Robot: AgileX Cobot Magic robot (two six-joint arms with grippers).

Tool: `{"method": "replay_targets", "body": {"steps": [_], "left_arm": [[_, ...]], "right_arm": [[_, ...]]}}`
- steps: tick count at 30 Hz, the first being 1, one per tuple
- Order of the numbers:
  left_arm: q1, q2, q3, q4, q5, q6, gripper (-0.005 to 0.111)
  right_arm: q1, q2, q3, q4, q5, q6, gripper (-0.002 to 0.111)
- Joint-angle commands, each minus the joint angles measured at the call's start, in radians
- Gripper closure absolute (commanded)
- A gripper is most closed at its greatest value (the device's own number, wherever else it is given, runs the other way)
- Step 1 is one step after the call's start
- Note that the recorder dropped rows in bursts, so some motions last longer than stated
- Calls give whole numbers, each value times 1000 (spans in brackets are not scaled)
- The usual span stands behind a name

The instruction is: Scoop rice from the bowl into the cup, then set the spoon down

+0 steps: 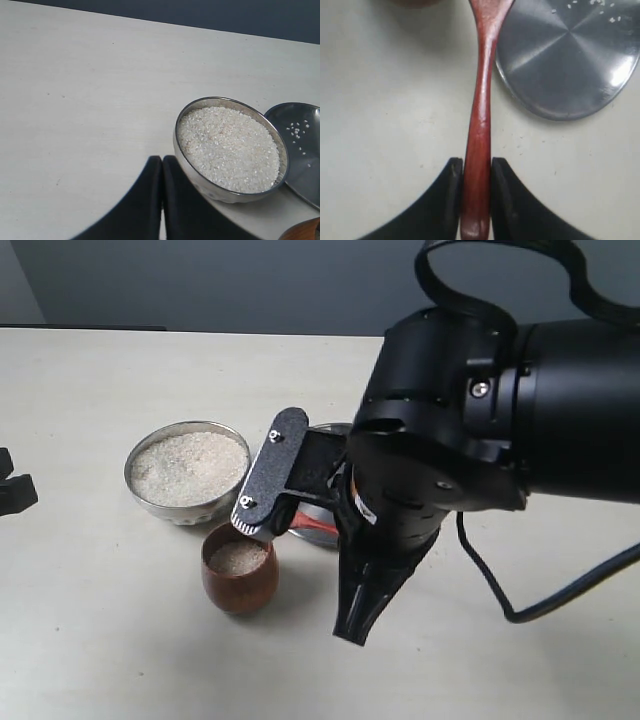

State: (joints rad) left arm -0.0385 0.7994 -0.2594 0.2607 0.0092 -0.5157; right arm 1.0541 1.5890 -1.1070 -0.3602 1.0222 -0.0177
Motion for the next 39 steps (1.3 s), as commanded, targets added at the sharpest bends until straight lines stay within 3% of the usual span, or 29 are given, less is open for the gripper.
{"method": "replay_targets", "body": {"steps": [1,39], "left_arm": [[-5,3,-7,5,-9,-1,106],[-5,3,-7,5,-9,-1,106]], "right_arm": [[46,-9,5,-73,3,-1,109],[76,-9,5,-177,24,-41,109]]}}
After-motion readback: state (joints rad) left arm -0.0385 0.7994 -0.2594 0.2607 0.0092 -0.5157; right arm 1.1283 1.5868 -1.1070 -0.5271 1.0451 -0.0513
